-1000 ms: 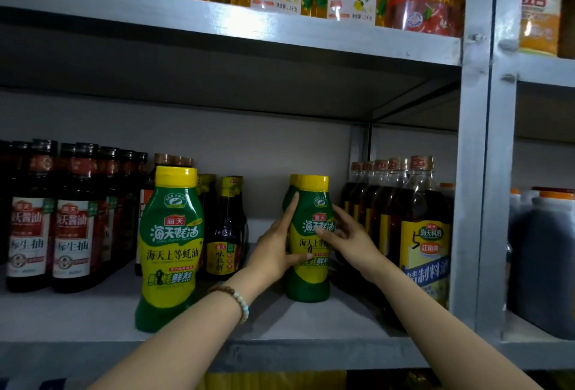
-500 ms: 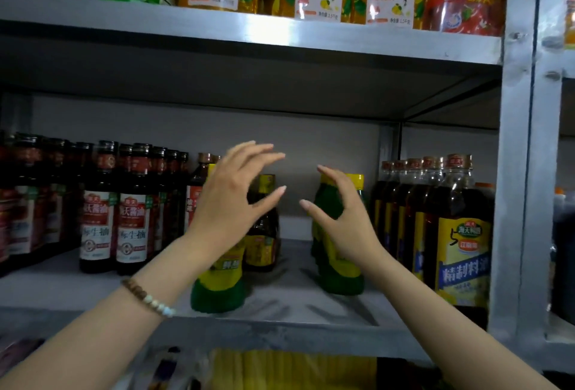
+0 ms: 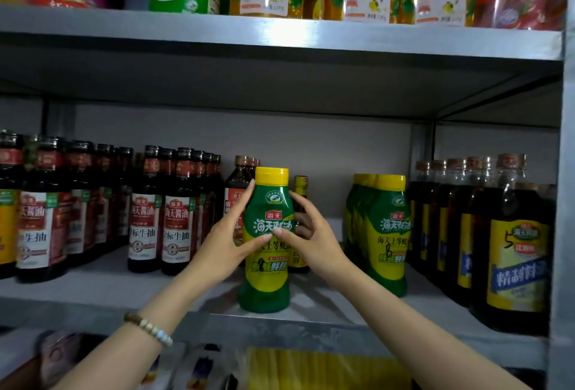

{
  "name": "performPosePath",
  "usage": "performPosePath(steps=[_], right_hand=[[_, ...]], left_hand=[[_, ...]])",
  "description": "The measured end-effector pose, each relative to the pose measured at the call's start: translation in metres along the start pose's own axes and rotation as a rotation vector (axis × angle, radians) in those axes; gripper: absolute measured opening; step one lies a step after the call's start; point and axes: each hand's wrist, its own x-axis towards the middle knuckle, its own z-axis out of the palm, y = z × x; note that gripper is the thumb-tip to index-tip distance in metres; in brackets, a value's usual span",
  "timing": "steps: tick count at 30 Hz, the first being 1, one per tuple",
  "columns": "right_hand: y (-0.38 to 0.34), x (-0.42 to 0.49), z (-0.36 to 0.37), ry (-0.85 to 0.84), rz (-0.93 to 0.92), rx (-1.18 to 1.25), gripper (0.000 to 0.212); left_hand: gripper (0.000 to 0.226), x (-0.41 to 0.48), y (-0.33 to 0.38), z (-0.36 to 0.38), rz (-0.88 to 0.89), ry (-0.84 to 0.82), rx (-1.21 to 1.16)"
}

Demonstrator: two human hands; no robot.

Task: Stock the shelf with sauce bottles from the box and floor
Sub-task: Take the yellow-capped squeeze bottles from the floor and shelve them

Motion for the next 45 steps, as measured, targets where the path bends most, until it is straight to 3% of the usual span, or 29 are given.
performPosePath(steps=[7,15,20,45], right_hand=[[0.003,-0.012,-0.034,0.079,-0.005,-0.053,0.065],[0.001,-0.048,-0.131,0.188,0.056,-0.151,0.065],[0.003,-0.057,-0.167,0.201,0.080,-0.202,0.064],[0.013,-0.063,-0.196,0.150,0.095,-0.153,0.060]], left_hand=[[0.087,0.013,0.005,0.033,0.024,-0.044,-0.212],[0.087,0.044,0.031,0.123,0.052,-0.202,-0.273],[0.084,0.052,0.046,0.161,0.053,-0.219,-0.333],[0.082,0.052,0.054,0.188,0.019,-0.155,-0.302]])
